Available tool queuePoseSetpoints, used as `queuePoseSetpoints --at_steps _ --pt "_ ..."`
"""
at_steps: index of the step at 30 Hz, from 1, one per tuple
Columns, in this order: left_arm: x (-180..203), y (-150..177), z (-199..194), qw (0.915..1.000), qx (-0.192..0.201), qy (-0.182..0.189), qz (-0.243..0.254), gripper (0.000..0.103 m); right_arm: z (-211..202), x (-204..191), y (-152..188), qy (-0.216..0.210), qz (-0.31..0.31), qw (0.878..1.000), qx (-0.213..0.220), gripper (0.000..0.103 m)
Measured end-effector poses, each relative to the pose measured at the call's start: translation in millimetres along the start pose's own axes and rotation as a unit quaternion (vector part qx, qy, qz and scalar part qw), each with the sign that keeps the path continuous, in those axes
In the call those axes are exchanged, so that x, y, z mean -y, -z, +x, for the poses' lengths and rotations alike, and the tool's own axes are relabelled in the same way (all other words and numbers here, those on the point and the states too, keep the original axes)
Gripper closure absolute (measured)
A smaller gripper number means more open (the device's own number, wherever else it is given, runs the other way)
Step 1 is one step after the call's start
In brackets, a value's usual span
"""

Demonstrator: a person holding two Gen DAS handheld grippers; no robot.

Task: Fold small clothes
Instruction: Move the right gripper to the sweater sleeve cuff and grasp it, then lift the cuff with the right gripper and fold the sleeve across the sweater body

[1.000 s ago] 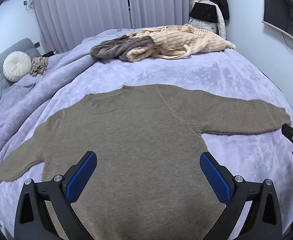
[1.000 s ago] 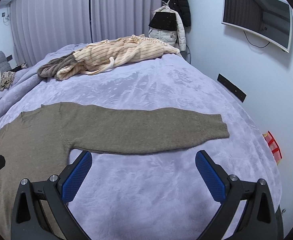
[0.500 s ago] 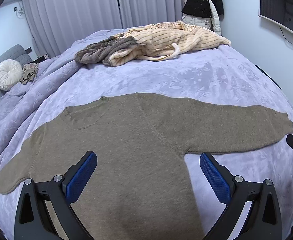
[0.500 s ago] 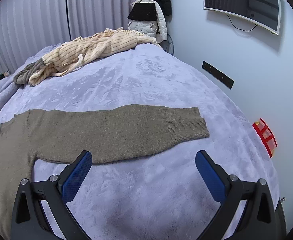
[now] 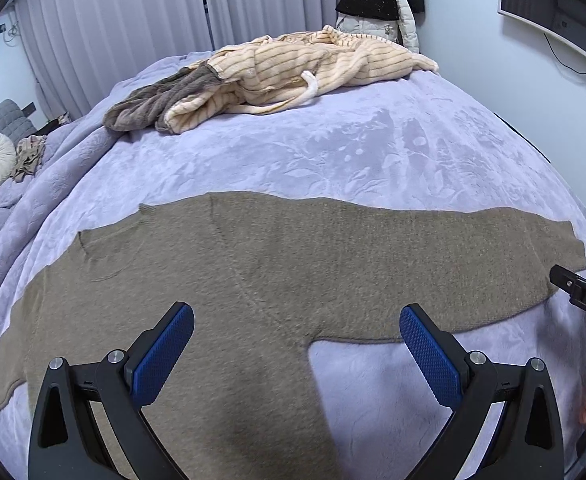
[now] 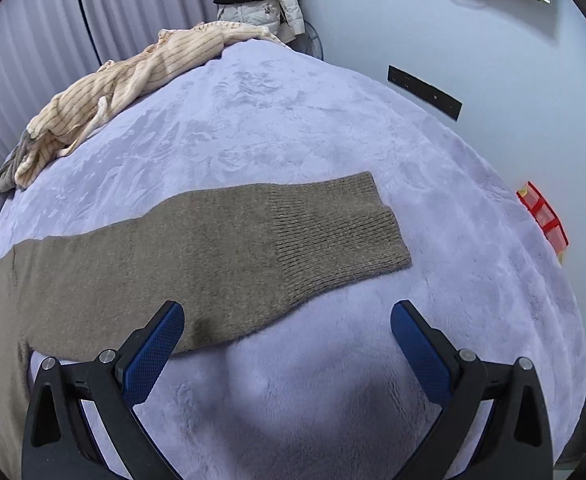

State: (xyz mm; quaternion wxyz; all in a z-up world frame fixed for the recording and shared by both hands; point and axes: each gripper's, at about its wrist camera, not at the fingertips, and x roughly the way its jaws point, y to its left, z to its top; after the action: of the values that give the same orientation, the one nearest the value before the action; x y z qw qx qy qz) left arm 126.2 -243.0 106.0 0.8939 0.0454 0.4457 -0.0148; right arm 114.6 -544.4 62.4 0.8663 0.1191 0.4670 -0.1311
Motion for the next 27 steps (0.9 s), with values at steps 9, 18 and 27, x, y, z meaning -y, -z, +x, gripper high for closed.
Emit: queuePoseSetpoints --at_steps 9,18,27 --pt "-7 -16 37 0.9998 -0.016 -0.003 -0.012 0.000 33 -6 -19 -0.003 0.017 1.000 -0.014 0.000" --pt "-13 -31 56 0.9996 -0.013 -0.002 -0.024 0.000 35 -13 -31 0.000 0.010 1.000 0.015 0.030" --pt "-16 -32 64 0.9993 -0.022 0.002 -0.031 0.000 22 -8 -30 -0.026 0.019 0.999 0.043 0.095"
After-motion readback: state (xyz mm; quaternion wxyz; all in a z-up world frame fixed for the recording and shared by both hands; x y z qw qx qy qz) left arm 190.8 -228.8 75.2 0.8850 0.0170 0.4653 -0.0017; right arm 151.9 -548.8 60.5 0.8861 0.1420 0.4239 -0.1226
